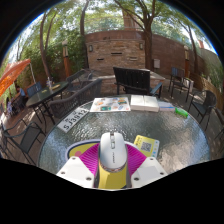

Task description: Arrange mouse

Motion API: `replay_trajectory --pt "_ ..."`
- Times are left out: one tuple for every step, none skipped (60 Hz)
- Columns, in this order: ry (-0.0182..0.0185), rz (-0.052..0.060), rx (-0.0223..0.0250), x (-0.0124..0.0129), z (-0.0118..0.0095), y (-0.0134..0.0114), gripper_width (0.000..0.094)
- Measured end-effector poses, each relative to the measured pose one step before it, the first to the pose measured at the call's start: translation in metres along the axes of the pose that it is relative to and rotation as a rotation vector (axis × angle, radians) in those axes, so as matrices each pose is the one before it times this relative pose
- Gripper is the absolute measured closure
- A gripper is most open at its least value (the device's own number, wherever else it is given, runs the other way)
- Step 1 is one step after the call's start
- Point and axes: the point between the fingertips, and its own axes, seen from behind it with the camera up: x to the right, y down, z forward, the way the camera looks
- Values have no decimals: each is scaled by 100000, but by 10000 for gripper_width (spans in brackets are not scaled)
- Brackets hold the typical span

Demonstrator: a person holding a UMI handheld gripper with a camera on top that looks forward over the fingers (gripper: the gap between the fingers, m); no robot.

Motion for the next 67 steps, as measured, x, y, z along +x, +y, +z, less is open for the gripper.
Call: replay_trajectory --pt "-203 246 -1092 -267 517 633 567" --pt "-169 149 -1303 -231 466 686 556" --pt "18 -157 -1447 -186 438 669 545" --pt "137 -277 -1611 -111 383 647 530" --pt "-73 -401 -1568 -188 311 608 508" --pt "-178 -273 -1013 -371 578 990 494" --pt "-680 -90 -914 -257 321 373 481" --pt "-772 197 -573 -249 222 276 466" --pt "-454 270 -442 -196 158 248 454" --pt "200 166 -577 -14 133 225 435" --pt "878 -56 -824 138 31 229 418" --pt "879 -516 -934 357 -227 -34 389" --pt "1105 -494 -202 139 -216 15 344" --pt "830 -574 163 -15 -457 40 284" --pt "505 -614 568 13 -444 -245 214" --pt "-83 -574 804 -140 -506 -349 149" --pt "-27 -474 838 -110 -572 -388 95" --pt "326 -378 975 105 -496 -578 63" --pt "-151 -381 317 377 -610 -979 79" --pt "167 -223 857 -126 -675 -303 93" --pt "302 -42 574 84 -838 -387 101" --pt "595 -202 527 -291 -1047 -111 97" --pt "295 -189 633 -77 -807 -357 95" --pt "307 -323 592 -45 -847 -359 91" --pt "404 -434 467 -24 -807 -341 84" --pt "537 -443 288 7 -803 -293 78" --pt "307 -384 -50 258 -893 -539 77" --pt "574 -439 86 -2 -848 -200 78" --pt "505 -350 134 -46 -843 -177 74" --pt "420 -195 165 -49 -835 -214 73" --pt "285 -136 145 -83 -833 -191 73" --pt "139 -68 42 -101 -818 -131 75" --pt "11 50 -13 60 -837 -310 75" --pt "197 112 -81 -80 -742 -108 74" --pt "246 74 -111 -49 -649 -78 74" --pt "240 8 -107 -59 -706 -12 75" --pt "309 -18 -53 -42 -656 -8 77" --pt "386 28 -60 -35 -689 -11 79" --pt "299 -44 -44 -16 -745 67 79" --pt "304 -80 12 10 -650 -45 78" --pt "281 -179 129 -60 -551 -11 77" --pt "287 -151 160 -23 -497 -8 77" --pt "271 -37 144 -42 -505 -26 76" --pt "313 99 102 -14 -479 16 76" --pt "290 104 8 -3 -455 69 76" --pt "276 126 29 -47 -419 131 73" --pt "221 134 -99 -27 -352 66 74" --pt "85 229 -134 -54 -363 176 75" --pt "65 199 -78 -36 -286 76 74" --pt "79 87 -124 -57 -247 70 72" --pt "107 68 -169 -34 -218 116 73" --pt "63 231 -221 -35 -218 147 74" --pt "-2 333 -166 -29 -212 148 76" --pt "61 351 -69 -44 -244 112 74" --pt "208 201 102 -61 -125 138 74" --pt "264 89 56 4 -296 125 74" --pt "290 -37 87 74 -220 10 74" --pt "229 -102 53 51 -179 43 73" --pt "216 -268 62 50 -150 29 74" --pt "213 -340 190 15 -163 8 74" --pt "360 -434 258 56 -197 4 75" --pt "397 -466 164 79 -178 -6 75" --pt "359 -495 127 -30 317 -20 73" --pt "-45 -316 -21 -115 -65 104 74" --pt "-201 -180 -87 -37 -102 58 74" --pt "-274 14 -136 -51 -60 49 73" --pt "-149 114 -113 -42 -28 50 73"
